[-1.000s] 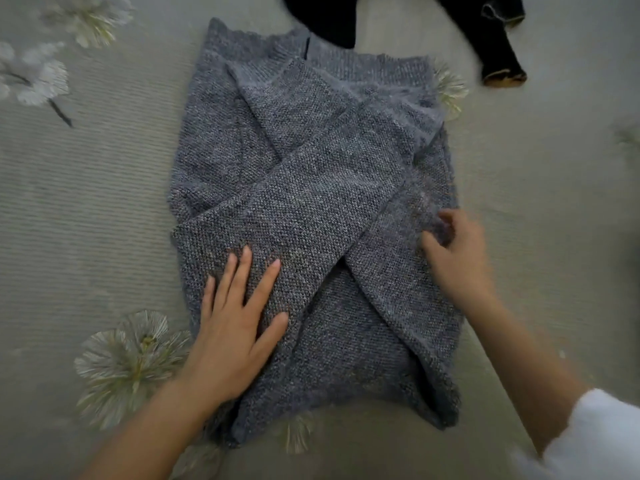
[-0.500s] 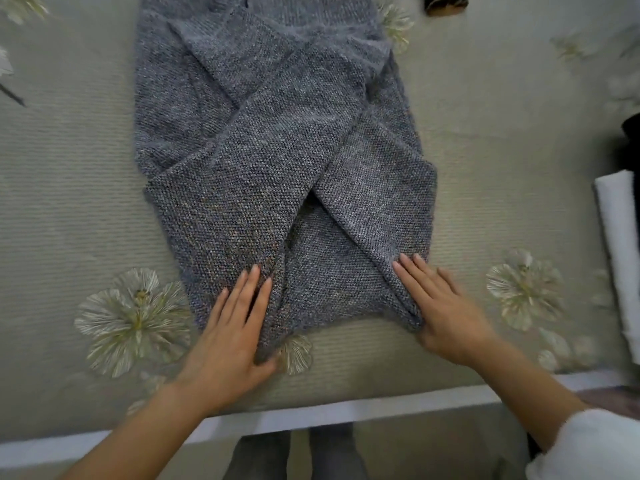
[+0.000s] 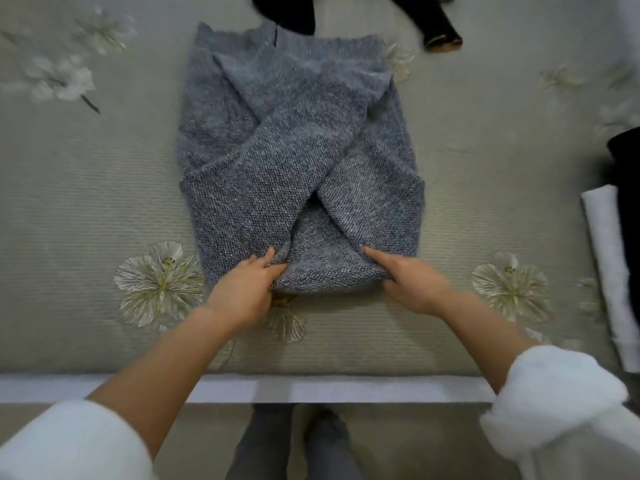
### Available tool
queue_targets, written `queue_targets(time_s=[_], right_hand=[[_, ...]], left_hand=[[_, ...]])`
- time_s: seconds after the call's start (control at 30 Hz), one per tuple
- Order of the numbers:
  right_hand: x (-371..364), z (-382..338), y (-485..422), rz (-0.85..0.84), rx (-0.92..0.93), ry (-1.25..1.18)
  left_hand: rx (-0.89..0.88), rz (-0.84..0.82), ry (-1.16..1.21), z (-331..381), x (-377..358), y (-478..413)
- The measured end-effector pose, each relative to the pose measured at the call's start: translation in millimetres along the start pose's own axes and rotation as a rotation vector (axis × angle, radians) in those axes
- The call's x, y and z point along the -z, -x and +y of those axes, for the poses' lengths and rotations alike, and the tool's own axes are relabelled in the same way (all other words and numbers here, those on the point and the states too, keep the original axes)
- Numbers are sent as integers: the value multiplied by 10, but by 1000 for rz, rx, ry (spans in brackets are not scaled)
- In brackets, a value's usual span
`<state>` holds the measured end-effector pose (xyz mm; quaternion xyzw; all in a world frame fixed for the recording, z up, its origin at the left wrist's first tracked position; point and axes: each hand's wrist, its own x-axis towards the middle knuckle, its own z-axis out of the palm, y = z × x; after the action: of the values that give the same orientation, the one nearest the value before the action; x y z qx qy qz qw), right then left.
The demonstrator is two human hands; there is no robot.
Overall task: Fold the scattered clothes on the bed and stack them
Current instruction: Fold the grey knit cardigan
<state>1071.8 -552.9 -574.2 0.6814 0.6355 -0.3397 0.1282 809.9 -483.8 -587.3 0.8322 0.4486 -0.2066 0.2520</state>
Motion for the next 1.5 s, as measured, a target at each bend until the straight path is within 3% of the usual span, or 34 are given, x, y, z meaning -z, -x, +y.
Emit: queue_targets(time_s=[0.17,0.4,0.5,0.57,0.63,0.8,0.9,1.03,1.27,1.37,1.5], right_hand=[[263,-183,541,-202,27,-16],[335,-188,1217,-668,13,-128],[565,-162,1257,-706,-15,-158],[773,-124,1191,-601,-23,-151],[1008,-60,1076,-385,-31,-184],[1528,63,611,37,-112,-636],[1694,65,177,164,-169,-818],[1694,101,-515,299,-278,-851],[1343,120,-1349,537,-462,-772],[1078,6,-1232,575,-396,-468],[531,-225,-761,535,-99,-272]], left_hand=[[-13,-206,43,213,370,532],[-29,-653,172,523,448,1323],[-25,-793,326,490,632,1361],[-43,-715,371,390,843,1295],[-24,-553,404,236,1094,1152],[74,-270,432,-144,1739,588],[123,-150,511,-319,2061,129],[146,-7,500,-459,2237,-555],[248,629,416,-613,1571,-1211],[236,558,349,-505,1091,-1037],[133,339,246,-341,461,-571]])
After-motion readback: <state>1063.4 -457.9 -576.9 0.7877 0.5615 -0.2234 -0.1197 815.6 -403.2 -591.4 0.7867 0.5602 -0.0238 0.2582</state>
